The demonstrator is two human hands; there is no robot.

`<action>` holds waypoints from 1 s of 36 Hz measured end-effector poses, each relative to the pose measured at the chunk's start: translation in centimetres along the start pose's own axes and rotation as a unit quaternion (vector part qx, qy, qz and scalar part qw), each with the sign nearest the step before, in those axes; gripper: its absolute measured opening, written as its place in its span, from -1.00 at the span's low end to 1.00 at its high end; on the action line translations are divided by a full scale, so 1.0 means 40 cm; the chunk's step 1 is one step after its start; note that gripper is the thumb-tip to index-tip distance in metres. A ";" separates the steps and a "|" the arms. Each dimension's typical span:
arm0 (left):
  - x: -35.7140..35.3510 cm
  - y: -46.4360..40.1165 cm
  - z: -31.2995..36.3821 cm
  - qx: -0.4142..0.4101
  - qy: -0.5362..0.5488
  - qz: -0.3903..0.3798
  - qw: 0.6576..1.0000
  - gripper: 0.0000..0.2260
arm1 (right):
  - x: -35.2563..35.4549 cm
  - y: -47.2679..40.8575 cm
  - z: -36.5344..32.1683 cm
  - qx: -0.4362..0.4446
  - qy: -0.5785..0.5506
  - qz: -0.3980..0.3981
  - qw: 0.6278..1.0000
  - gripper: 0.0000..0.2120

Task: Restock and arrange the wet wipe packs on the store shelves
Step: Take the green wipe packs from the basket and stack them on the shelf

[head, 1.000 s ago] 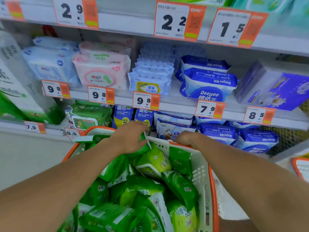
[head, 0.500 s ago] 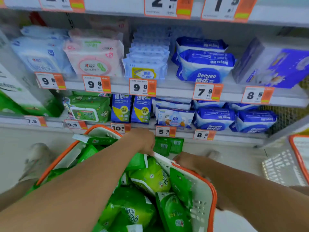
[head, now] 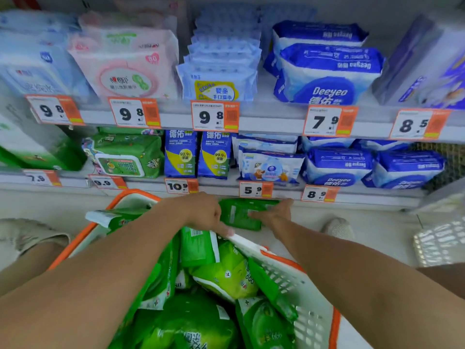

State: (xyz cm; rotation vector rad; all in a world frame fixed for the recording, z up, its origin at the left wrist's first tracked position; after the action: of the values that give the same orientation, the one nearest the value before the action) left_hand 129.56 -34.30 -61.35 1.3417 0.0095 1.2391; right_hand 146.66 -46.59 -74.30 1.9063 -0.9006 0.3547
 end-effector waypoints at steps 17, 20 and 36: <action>0.080 -0.046 -0.202 0.076 0.021 0.131 0.988 -0.70 | -0.324 0.022 -0.107 0.238 0.470 -0.092 0.845 -0.35; 0.078 -0.052 -0.204 0.074 0.022 0.126 0.989 -0.71 | -0.326 0.016 -0.101 0.231 0.444 -0.091 0.861 -0.47; 0.188 0.087 -0.138 0.076 0.177 0.328 0.925 -0.59 | 0.043 0.168 -0.246 0.328 0.295 -0.058 0.896 -0.72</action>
State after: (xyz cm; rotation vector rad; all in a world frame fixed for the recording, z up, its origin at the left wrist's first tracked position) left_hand 127.01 -26.30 -55.99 1.2742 -0.0980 2.0777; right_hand 144.29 -40.65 -64.09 2.2305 -0.2559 1.2102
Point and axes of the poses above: each hand's wrist, its own y-axis away from the middle knuckle, its own x-axis out of the back of the hand, z = x × y, the point moved 9 cm from there along -y, towards the middle knuckle, and after that the axes turned 7 degrees about y, right-handed, at the moved point
